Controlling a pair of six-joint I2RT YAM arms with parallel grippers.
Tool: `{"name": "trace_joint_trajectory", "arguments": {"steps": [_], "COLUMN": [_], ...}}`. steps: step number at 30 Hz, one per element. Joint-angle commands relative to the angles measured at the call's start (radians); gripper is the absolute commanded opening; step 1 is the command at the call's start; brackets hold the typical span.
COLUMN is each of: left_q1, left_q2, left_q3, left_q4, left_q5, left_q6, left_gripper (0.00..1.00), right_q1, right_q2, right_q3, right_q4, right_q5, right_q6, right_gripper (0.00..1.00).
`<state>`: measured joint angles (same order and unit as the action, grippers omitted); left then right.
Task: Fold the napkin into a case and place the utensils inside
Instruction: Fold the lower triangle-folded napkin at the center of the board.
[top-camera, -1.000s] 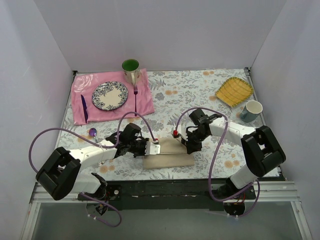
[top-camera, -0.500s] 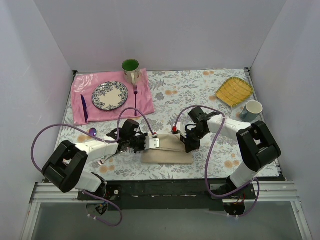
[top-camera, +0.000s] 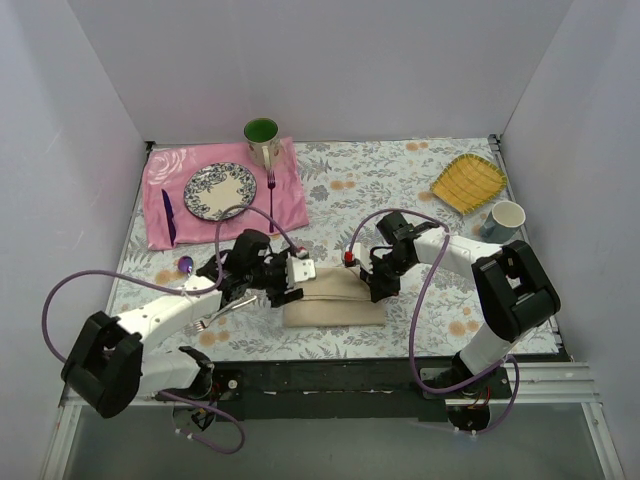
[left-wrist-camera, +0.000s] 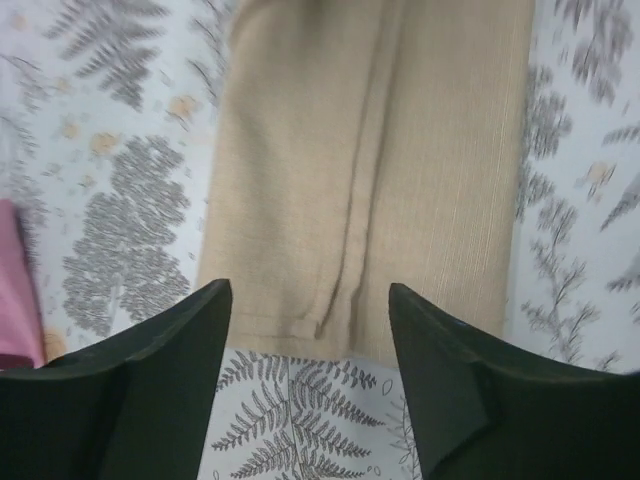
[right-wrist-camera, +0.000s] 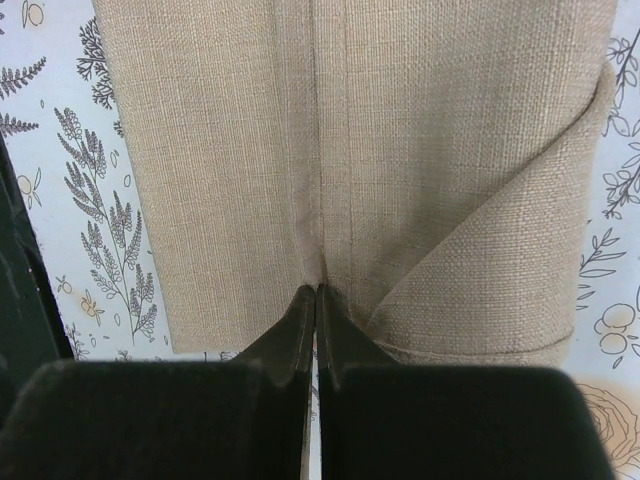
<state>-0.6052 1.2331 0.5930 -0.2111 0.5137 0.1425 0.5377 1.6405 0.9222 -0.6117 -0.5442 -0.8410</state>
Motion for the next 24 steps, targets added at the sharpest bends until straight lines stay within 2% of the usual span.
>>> {"name": "trace_joint_trajectory", "arguments": {"steps": [1, 2, 3, 4, 10, 14, 16, 17, 24], "left_q1": [0.012, 0.012, 0.018, 0.025, 0.133, 0.18, 0.189, 0.19, 0.208], "left_q2": [-0.106, -0.104, -0.101, -0.1, -0.168, -0.179, -0.138, -0.123, 0.017], "left_q3": [0.128, 0.151, 0.159, 0.162, 0.064, 0.053, 0.08, 0.085, 0.056], "left_q4": [-0.036, -0.025, -0.021, -0.005, 0.243, 0.311, 0.306, 0.326, 0.469], "left_q5": [0.077, 0.074, 0.069, 0.081, 0.037, 0.109, 0.155, 0.187, 0.256], "left_q6": [-0.372, -0.445, -0.606, -0.673, -1.227, -1.372, -1.391, -1.402, -1.547], "left_gripper": [0.87, 0.91, 0.96, 0.98, 0.98, 0.98, 0.98, 0.98, 0.91], "right_q1": [-0.005, -0.007, -0.005, -0.005, -0.005, -0.005, -0.005, -0.004, -0.005], "right_q2": [-0.015, -0.016, -0.018, -0.019, -0.044, -0.067, -0.091, -0.102, -0.224], "right_q3": [0.02, 0.023, 0.024, 0.027, 0.027, 0.041, 0.058, 0.066, 0.145], "right_q4": [0.003, 0.001, -0.003, -0.005, -0.013, -0.022, -0.039, -0.052, -0.177], "right_q5": [0.032, 0.03, 0.029, 0.027, 0.02, -0.008, -0.029, -0.039, -0.114], "right_q6": [-0.038, -0.036, -0.038, -0.036, -0.035, -0.029, -0.026, -0.026, -0.038], "right_gripper": [0.01, 0.01, 0.01, 0.01, 0.02, 0.21, 0.27, 0.34, 0.52]}}
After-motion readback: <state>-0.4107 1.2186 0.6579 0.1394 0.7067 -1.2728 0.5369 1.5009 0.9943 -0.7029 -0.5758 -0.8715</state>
